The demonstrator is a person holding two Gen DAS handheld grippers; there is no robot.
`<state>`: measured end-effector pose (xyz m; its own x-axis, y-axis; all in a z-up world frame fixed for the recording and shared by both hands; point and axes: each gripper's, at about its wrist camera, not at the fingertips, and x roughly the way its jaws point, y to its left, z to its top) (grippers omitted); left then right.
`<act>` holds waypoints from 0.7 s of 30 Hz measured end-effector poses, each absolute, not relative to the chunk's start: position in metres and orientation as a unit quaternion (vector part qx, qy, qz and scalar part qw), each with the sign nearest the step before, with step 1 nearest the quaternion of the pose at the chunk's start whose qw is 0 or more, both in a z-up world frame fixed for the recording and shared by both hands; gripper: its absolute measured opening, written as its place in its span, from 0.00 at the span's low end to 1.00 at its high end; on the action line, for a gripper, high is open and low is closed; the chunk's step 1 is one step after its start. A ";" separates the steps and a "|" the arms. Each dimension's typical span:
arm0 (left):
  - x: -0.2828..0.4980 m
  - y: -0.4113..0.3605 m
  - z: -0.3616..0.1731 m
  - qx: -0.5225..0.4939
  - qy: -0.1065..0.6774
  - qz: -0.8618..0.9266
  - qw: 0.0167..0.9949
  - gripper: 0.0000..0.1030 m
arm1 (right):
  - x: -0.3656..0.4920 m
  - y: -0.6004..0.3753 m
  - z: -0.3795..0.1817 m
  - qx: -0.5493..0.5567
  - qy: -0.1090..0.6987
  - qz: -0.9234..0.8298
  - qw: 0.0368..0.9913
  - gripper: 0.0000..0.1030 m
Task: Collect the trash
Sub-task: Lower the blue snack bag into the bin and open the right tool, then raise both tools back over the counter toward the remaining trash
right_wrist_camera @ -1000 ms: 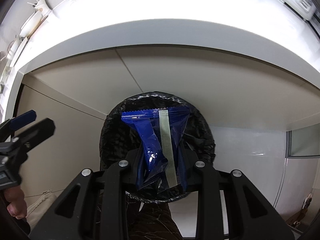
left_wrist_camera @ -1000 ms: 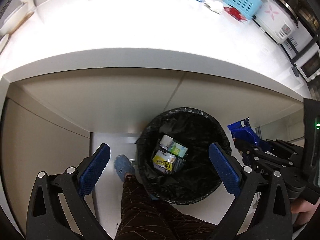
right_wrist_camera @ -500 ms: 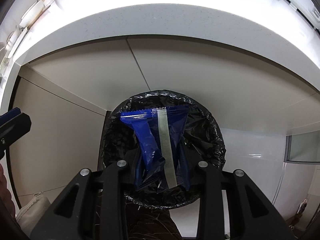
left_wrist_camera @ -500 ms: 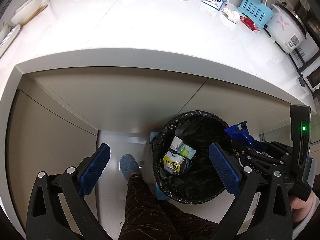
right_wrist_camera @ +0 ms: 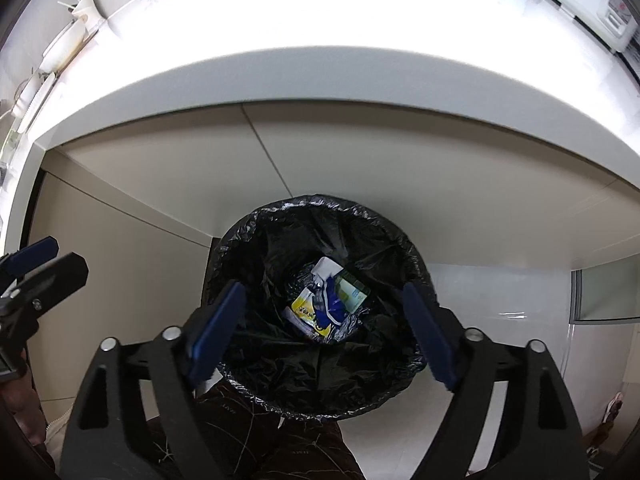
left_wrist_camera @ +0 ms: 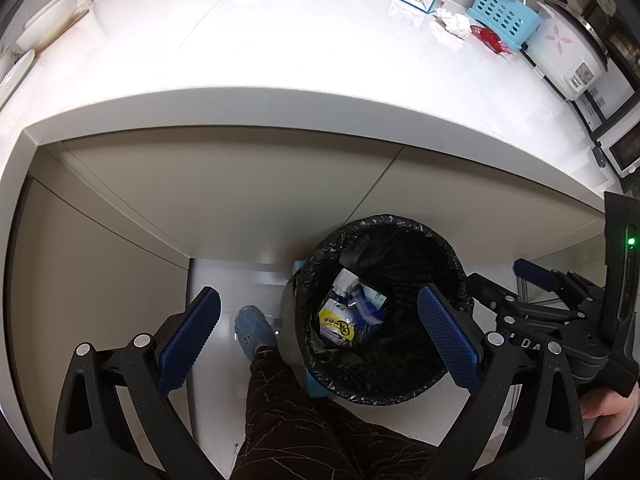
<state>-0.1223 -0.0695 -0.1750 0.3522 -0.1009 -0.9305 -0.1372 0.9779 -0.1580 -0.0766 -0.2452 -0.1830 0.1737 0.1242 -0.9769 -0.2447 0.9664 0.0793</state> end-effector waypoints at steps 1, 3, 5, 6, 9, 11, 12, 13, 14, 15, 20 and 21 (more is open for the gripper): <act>-0.122 -0.071 -0.173 -0.105 0.567 0.010 0.817 0.94 | -0.076 -0.248 -0.179 -0.045 0.628 0.121 0.767 0.82; -0.121 -0.073 -0.168 -0.104 0.563 0.007 0.820 0.94 | -0.074 -0.251 -0.170 -0.043 0.621 0.122 0.773 0.86; -0.121 -0.076 -0.162 -0.101 0.558 0.006 0.823 0.94 | -0.073 -0.255 -0.160 -0.046 0.611 0.117 0.782 0.90; -0.120 -0.078 -0.160 -0.100 0.557 0.006 0.825 0.94 | -0.072 -0.256 -0.154 -0.047 0.608 0.118 0.784 0.90; -0.119 -0.081 -0.150 -0.103 0.550 0.005 0.829 0.94 | -0.069 -0.261 -0.137 -0.047 0.596 0.117 0.793 0.91; -0.117 -0.082 -0.141 -0.106 0.545 0.004 0.832 0.94 | -0.067 -0.265 -0.125 -0.047 0.587 0.115 0.800 0.92; -0.116 -0.083 -0.137 -0.105 0.542 0.005 0.834 0.94 | -0.065 -0.266 -0.119 -0.047 0.581 0.113 0.804 0.92; -0.115 -0.084 -0.132 -0.105 0.539 0.005 0.836 0.94 | -0.065 -0.268 -0.113 -0.045 0.577 0.112 0.808 0.92; -0.113 -0.085 -0.127 -0.105 0.537 0.004 0.837 0.94 | -0.063 -0.270 -0.107 -0.042 0.573 0.113 0.811 0.92; -0.111 -0.086 -0.123 -0.106 0.535 0.002 0.838 0.94 | -0.061 -0.272 -0.100 -0.039 0.568 0.113 0.814 0.92; -0.099 -0.086 -0.098 -0.103 0.520 0.001 0.848 0.94 | -0.047 -0.276 -0.073 -0.037 0.552 0.108 0.826 0.92; -0.096 -0.085 -0.094 -0.106 0.517 0.000 0.849 0.94 | -0.043 -0.276 -0.069 -0.037 0.548 0.107 0.829 0.92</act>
<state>-0.0956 -0.0846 -0.0941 0.4647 -0.1086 -0.8788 -0.1103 0.9776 -0.1791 -0.0428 -0.2761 -0.0687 0.3756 0.1375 -0.9165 -0.2179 0.9743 0.0569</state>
